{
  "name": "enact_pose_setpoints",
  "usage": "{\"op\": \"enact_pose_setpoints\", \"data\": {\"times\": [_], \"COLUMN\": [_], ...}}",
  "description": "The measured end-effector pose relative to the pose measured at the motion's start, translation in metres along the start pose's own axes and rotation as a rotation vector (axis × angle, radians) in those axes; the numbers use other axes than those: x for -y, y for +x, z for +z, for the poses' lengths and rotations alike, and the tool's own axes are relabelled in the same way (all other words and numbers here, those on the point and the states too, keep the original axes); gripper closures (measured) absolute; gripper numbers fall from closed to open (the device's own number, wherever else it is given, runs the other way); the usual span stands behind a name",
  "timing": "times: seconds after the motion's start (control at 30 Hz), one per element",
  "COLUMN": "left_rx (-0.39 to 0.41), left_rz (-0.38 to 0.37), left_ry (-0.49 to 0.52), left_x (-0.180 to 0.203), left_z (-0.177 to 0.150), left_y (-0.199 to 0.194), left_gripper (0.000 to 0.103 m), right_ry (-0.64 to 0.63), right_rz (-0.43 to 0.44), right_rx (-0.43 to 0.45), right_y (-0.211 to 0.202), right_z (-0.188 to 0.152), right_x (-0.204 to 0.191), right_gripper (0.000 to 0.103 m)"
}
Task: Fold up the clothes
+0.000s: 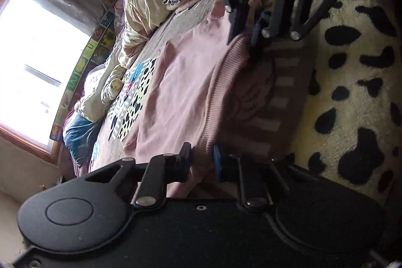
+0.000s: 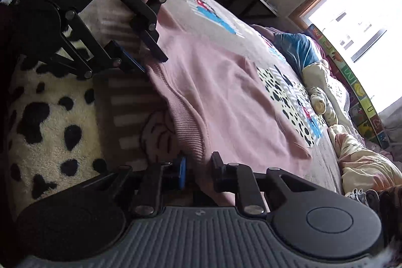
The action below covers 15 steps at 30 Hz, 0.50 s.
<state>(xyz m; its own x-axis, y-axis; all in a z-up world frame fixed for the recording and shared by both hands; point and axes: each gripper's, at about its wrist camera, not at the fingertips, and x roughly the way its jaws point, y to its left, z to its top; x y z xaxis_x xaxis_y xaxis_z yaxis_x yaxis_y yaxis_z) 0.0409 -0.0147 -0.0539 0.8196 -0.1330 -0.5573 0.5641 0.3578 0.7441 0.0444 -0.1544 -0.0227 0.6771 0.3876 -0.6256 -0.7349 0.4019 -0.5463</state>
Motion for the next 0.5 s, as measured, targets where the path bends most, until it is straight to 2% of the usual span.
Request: {"op": "enact_pose_setpoints", "data": {"times": [0.03, 0.07, 0.1, 0.13, 0.2, 0.27, 0.33, 0.4, 0.43, 0.47, 0.5], "left_rx": [-0.020, -0.053, -0.023, -0.034, -0.031, 0.034, 0.067, 0.096, 0.094, 0.057, -0.032], "left_rz": [-0.048, -0.107, -0.073, -0.090, -0.128, -0.113, -0.111, -0.118, -0.137, -0.188, -0.255], "left_ry": [0.004, 0.028, 0.040, -0.017, -0.156, -0.356, -0.536, -0.710, -0.791, -0.859, -0.882], "left_x": [0.002, 0.009, 0.014, 0.007, -0.011, -0.038, -0.060, -0.071, -0.072, -0.067, -0.056], "left_z": [-0.003, -0.008, -0.011, -0.011, -0.010, -0.006, 0.000, 0.006, 0.008, 0.008, 0.008], "left_y": [0.000, 0.003, 0.000, -0.004, -0.012, -0.019, -0.010, 0.007, 0.019, 0.037, 0.058], "left_gripper": [0.086, 0.087, 0.084, 0.082, 0.078, 0.078, 0.078, 0.076, 0.073, 0.060, 0.051], "right_ry": [-0.039, -0.097, -0.152, -0.157, -0.041, 0.104, 0.237, 0.432, 0.515, 0.574, 0.625], "right_rz": [0.019, 0.024, -0.007, -0.026, 0.004, 0.031, -0.002, -0.032, -0.029, -0.014, 0.003], "right_rx": [-0.024, -0.047, -0.040, -0.028, -0.022, 0.034, 0.089, 0.113, 0.101, 0.064, 0.017], "right_y": [0.000, 0.000, -0.002, -0.007, -0.019, -0.034, -0.038, -0.028, -0.019, -0.007, 0.006], "right_z": [-0.005, -0.010, -0.017, -0.023, -0.024, -0.023, -0.020, -0.024, -0.029, -0.038, -0.050], "right_x": [-0.006, -0.015, -0.027, -0.032, -0.024, -0.009, 0.005, 0.025, 0.030, 0.031, 0.029], "right_gripper": [0.074, 0.062, 0.061, 0.061, 0.061, 0.061, 0.061, 0.061, 0.061, 0.060, 0.059]}}
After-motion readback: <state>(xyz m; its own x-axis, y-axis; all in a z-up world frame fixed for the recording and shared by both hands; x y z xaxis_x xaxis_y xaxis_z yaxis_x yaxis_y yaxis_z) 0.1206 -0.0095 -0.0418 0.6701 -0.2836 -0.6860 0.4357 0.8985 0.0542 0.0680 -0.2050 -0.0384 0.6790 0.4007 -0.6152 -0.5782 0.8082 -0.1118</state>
